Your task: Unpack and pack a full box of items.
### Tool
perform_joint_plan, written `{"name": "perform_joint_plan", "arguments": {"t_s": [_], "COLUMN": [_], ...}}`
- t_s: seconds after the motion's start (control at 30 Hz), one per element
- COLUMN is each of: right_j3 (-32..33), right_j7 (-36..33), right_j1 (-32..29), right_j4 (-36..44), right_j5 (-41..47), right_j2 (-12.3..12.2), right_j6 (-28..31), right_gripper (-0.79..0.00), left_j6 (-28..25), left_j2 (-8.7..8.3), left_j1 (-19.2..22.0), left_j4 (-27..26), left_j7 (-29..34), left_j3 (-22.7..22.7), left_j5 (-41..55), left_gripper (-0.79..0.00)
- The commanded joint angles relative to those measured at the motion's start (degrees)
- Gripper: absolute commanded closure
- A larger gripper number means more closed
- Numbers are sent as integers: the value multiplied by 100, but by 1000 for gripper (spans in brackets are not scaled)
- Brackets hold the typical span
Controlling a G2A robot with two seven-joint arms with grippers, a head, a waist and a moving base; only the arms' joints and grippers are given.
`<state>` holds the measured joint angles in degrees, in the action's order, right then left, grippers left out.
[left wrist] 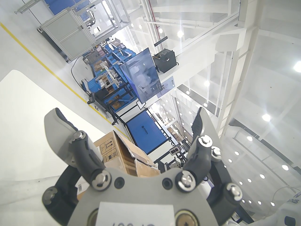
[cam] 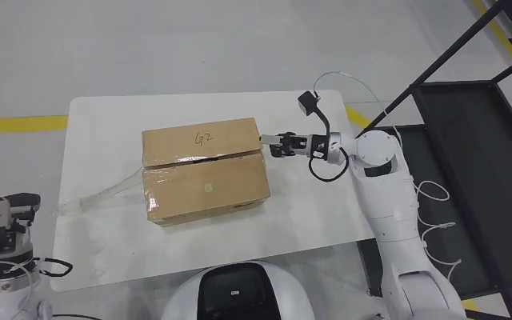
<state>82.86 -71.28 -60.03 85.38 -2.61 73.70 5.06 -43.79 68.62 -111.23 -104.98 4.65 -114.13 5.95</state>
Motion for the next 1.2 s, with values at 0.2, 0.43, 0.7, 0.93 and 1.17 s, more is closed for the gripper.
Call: {"name": "perform_joint_plan", "arguments": {"t_s": [0.2, 0.43, 0.7, 0.93, 1.17], "right_j3": [-212, -253, -237, -243, -247], "right_j7": [0, -113, -260, -445, -718], "right_j1": [-59, -150, -374, -488, -647], "right_j4": [-26, 154, 534, 811, 1027], "right_j5": [-66, 75, 315, 432, 856], "right_j2": [-63, -134, -224, -307, -385], "right_j6": [152, 258, 362, 755, 1339], "right_gripper": [-576, -508, -403, -388, -397], "left_j6": [0, 0, 0, 0, 0], "left_j2": [0, 0, 0, 0, 0], "left_j1": [0, 0, 0, 0, 0], "left_j4": [0, 0, 0, 0, 0], "left_j7": [0, 0, 0, 0, 0], "left_j3": [0, 0, 0, 0, 0], "left_j5": [0, 0, 0, 0, 0], "left_gripper": [-785, -785, -785, -785, -785]}}
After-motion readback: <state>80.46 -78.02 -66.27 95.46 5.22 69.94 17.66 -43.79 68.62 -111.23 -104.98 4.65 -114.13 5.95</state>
